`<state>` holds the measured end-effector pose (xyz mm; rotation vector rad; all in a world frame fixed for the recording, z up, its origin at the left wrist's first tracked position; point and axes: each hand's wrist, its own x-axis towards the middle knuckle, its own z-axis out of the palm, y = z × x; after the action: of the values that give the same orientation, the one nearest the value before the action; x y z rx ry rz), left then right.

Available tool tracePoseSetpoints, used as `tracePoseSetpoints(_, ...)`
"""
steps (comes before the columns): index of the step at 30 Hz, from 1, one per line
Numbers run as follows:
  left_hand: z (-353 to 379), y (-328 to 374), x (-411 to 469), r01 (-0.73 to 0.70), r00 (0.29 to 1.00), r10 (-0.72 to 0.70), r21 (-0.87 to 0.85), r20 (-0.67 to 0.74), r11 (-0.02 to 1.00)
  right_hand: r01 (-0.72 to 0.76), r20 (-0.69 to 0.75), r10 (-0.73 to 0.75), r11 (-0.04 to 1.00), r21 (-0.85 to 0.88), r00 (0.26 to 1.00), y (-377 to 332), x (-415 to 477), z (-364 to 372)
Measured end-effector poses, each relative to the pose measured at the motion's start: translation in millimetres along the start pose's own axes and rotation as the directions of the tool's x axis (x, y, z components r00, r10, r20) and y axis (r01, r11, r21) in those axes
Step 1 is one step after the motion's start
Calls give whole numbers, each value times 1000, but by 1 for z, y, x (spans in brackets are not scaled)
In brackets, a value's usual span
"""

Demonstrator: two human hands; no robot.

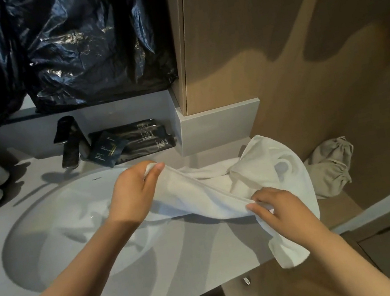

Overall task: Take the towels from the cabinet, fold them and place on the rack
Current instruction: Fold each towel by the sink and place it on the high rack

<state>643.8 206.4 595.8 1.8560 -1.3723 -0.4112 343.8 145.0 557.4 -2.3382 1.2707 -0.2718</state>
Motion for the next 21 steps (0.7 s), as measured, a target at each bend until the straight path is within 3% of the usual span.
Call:
tracePoseSetpoints(5,-1,6,10,-49,998,48,-5,-48,999,-4,-2,3,995,-98,1000,9,1,-20)
tracePoseSetpoints(9,-13,18,31,-57,984,55,-9,-168,998,73,-190,-94,991,-115,977,-8,27,-58)
tracePoseSetpoints(14,-49,58,72,-101,930,77,-48,-358,994,221,-403,-306,944,-244,863,-45,75,-151)
tracePoseSetpoints(21,-107,142,123,-237,831,131,-131,-540,963,212,-574,-429,889,-407,698,-100,109,-260)
